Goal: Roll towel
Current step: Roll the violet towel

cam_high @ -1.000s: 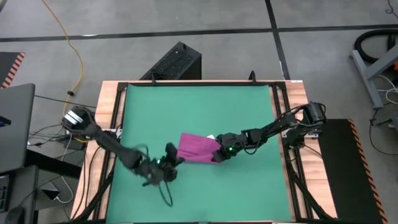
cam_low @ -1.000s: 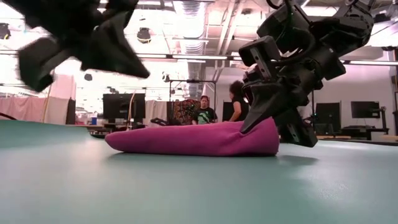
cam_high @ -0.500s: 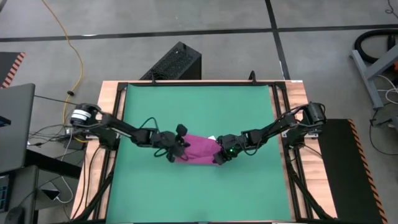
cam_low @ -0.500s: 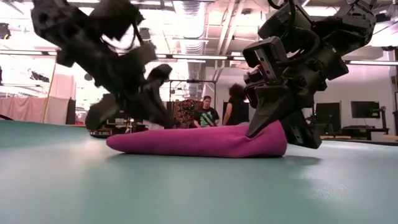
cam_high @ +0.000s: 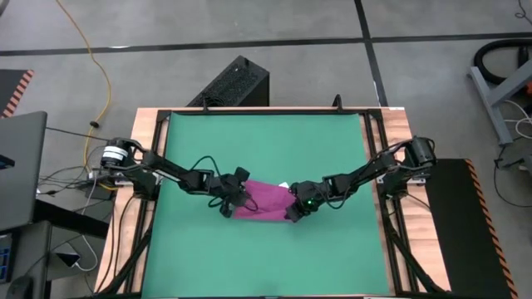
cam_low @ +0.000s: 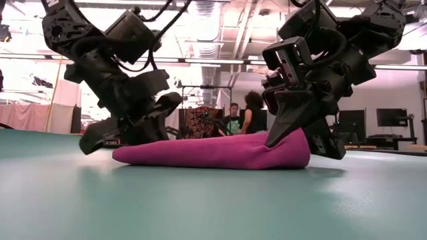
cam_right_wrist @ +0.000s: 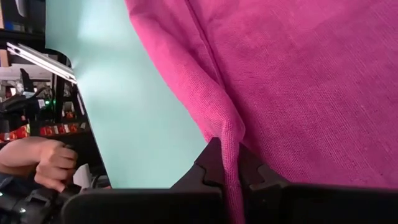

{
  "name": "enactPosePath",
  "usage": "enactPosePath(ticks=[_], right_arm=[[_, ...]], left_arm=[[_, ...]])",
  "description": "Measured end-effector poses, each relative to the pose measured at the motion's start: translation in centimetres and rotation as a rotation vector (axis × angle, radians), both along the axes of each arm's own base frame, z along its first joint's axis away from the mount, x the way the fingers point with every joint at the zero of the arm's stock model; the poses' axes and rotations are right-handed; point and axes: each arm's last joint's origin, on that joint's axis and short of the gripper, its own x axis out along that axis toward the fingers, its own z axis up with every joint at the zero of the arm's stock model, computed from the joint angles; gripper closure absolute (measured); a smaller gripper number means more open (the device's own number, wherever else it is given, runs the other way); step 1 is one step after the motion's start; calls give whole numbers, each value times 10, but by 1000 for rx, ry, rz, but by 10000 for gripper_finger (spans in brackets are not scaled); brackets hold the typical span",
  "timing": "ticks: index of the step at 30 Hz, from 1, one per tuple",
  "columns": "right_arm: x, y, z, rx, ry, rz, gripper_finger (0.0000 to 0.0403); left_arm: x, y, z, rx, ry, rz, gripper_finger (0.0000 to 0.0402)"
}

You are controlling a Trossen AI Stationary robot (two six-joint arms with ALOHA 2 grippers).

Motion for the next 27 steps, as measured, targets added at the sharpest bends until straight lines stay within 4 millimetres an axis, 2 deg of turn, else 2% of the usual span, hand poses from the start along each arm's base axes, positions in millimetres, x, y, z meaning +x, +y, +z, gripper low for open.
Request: enactPosePath(ticks=[10, 14, 27], right_arm=[[-1, 5, 0, -37, -11, -30, 388], [-1, 7, 0, -48, -10, -67, 388], [-1, 6, 4, -51, -17, -123, 388]], left_arm=[[-8, 0, -8, -100, 91, 119, 401], [-16, -1, -15, -160, 104, 163, 401], [-24, -26, -19, -234, 124, 174, 401]])
